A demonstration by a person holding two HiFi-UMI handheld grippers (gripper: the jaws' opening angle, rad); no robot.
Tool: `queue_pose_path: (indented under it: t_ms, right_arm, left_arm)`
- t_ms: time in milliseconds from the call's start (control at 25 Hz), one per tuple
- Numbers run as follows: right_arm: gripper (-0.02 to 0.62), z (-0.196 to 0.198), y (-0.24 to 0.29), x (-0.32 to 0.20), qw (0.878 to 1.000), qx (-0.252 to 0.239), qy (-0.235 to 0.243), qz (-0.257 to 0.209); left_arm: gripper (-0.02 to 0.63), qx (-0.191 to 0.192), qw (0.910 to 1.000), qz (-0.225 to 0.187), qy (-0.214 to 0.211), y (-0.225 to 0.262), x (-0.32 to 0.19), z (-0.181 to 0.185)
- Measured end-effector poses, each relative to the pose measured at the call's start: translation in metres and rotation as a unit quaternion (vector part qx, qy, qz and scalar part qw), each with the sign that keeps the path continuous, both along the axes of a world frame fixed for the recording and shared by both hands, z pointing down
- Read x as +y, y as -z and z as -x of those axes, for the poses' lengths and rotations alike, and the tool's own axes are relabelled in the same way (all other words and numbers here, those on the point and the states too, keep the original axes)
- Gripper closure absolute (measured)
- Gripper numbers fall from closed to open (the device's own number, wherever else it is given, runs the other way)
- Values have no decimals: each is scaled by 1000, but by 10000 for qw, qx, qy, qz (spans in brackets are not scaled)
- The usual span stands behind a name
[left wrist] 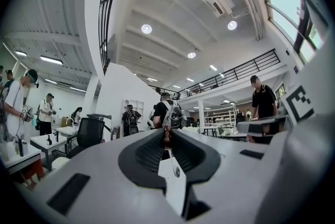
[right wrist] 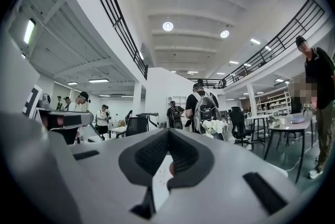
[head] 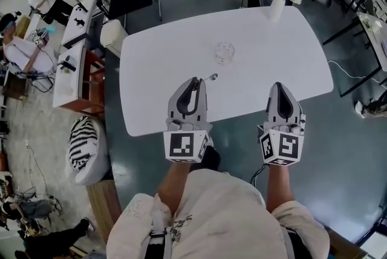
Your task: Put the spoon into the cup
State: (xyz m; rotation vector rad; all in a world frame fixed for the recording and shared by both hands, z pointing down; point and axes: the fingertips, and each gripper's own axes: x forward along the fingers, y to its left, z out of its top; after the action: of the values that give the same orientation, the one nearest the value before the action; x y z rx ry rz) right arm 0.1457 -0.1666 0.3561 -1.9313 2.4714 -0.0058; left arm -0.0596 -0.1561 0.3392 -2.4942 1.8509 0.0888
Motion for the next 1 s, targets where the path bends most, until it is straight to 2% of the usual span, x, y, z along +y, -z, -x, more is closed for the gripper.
queue_pose_path:
  t_ms: [320, 600, 1000]
  right_arm:
    - [607, 41, 7, -73, 9998, 181, -66, 43]
    - [607, 60, 3, -120, 9991, 319, -236, 136]
    - [607, 71, -14, -149, 9973, 468, -422, 372]
  left_arm:
    - [566, 193, 9996, 41, -183, 2, -79, 34]
    - [566, 384, 9984, 87, -405, -4, -137, 49]
    - [566, 635, 9947, 457, -662, -37, -179, 54]
